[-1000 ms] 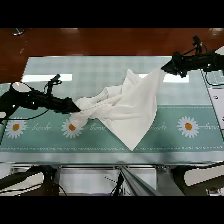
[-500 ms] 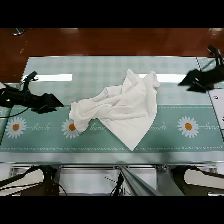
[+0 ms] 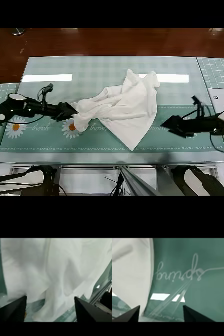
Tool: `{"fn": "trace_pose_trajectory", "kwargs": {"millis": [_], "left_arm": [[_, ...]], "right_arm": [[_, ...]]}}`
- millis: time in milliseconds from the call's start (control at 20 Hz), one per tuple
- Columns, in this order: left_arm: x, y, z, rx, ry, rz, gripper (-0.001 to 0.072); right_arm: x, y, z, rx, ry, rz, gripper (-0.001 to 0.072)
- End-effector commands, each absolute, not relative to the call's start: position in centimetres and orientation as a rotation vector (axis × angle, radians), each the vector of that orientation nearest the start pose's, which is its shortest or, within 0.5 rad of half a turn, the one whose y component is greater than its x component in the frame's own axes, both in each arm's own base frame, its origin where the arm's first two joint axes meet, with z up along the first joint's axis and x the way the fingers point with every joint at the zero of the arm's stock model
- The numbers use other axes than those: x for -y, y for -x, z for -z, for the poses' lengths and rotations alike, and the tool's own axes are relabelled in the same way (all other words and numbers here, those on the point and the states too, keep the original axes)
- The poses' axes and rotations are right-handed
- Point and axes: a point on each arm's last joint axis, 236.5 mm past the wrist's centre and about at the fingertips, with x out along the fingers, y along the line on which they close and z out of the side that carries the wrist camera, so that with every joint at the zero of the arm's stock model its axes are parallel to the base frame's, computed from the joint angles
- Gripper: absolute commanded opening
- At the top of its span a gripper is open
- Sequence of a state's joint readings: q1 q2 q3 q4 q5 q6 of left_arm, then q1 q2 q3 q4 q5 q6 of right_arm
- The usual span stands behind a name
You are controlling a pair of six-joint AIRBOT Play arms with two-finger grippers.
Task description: Fold the shirts.
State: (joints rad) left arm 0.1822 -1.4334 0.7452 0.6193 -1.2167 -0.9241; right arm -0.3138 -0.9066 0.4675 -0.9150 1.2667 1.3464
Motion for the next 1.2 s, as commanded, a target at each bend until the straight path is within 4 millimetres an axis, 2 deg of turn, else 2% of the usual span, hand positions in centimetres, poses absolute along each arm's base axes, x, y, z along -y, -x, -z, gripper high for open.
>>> {"fn": "trace_pose_trajectory", "kwargs": {"millis": [0, 50, 350, 450, 650, 1000, 1050, 1150], "left_arm": [[16.0, -30.6, 8.5, -1.415, 0.633, 0.701, 0.0366], [16.3, -31.0, 8.2, -1.395, 0.585, 0.733, 0.0021], [16.2, -34.2, 5.1, -1.306, 0.542, 0.77, 0.002], [16.2, -34.5, 4.9, -1.296, 0.537, 0.771, 0.002], [16.3, -34.4, 4.8, -1.299, 0.538, 0.775, 0.002], [16.4, -34.2, 4.7, -1.311, 0.55, 0.777, 0.002], [16.5, -34.0, 4.6, -1.319, 0.556, 0.78, 0.002], [16.6, -33.7, 4.4, -1.337, 0.574, 0.782, 0.002]], "right_arm": [[-11.8, -16.3, 7.2, -1.598, -0.786, -0.284, 0.0619], [-12.7, -15.6, 7.4, -1.627, -0.765, -0.295, 0.0619], [-16.7, -15.0, 8.0, -1.638, -0.69, -0.31, 0.0619], [-17.8, -15.7, 8.0, -1.601, -0.699, -0.316, 0.0619], [-19.5, -16.2, 9.6, -1.64, -0.733, -0.302, 0.0619], [-23.5, -23.3, 10.0, -1.54, -0.743, -0.321, 0.0608], [-24.2, -24.0, 9.8, -1.537, -0.728, -0.34, 0.0553], [-25.5, -25.5, 8.3, -1.505, -0.622, -0.484, 0.0032]]}}
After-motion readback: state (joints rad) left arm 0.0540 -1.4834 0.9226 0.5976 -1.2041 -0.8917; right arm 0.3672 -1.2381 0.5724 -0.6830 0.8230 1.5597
